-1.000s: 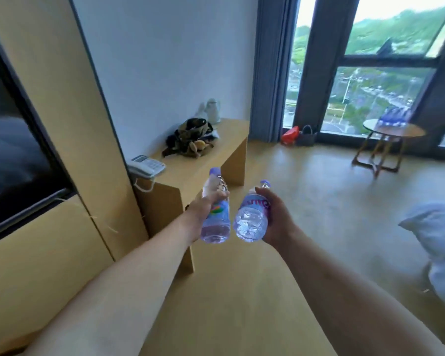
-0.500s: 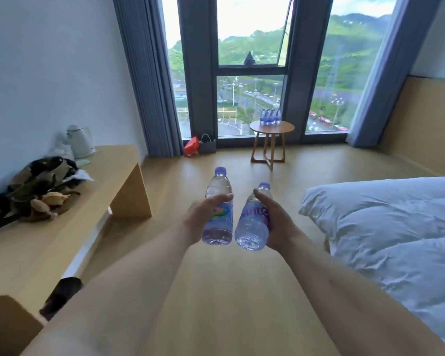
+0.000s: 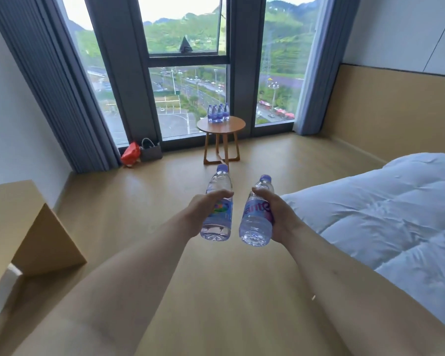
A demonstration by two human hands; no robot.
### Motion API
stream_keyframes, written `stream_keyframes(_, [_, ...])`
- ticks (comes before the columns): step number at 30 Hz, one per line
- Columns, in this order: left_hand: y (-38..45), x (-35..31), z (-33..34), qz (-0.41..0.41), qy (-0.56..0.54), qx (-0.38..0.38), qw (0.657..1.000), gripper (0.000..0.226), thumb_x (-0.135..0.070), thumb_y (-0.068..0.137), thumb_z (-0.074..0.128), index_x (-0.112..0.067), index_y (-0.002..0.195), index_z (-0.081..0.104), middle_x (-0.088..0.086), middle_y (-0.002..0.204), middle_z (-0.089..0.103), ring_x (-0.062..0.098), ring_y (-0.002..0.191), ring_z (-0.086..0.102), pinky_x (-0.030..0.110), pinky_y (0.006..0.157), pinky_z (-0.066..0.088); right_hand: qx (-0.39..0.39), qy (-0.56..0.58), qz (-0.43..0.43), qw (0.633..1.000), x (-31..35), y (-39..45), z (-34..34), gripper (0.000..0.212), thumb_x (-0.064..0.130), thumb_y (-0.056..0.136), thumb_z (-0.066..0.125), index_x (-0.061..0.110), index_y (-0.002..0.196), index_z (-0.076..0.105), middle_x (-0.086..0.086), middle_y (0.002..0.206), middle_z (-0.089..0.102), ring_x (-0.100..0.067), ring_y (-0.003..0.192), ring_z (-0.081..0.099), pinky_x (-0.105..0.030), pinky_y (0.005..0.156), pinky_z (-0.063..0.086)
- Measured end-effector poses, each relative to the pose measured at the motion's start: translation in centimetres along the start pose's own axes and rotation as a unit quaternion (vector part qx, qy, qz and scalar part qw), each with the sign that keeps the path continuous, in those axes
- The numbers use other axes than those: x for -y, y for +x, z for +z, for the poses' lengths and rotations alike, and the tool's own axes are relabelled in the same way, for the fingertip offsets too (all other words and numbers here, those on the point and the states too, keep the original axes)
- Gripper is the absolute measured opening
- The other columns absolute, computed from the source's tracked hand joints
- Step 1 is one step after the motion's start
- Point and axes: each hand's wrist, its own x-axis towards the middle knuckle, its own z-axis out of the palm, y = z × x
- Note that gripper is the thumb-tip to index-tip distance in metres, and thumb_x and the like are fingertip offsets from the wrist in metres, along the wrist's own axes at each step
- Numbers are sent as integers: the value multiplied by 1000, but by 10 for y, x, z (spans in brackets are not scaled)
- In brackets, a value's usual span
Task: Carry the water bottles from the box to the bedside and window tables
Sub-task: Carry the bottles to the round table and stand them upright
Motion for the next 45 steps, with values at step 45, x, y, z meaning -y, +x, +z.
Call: stream_keyframes(45, [1069, -407, -19, -62, -141, 17, 988, 74, -65, 83, 71, -8, 130, 63, 18, 106, 71, 36, 91, 69, 44, 82, 59, -23, 3, 48, 999, 491, 1019, -72, 35, 28, 81, 79, 9, 99, 55, -12, 72, 64, -26, 61, 65, -38, 65, 59])
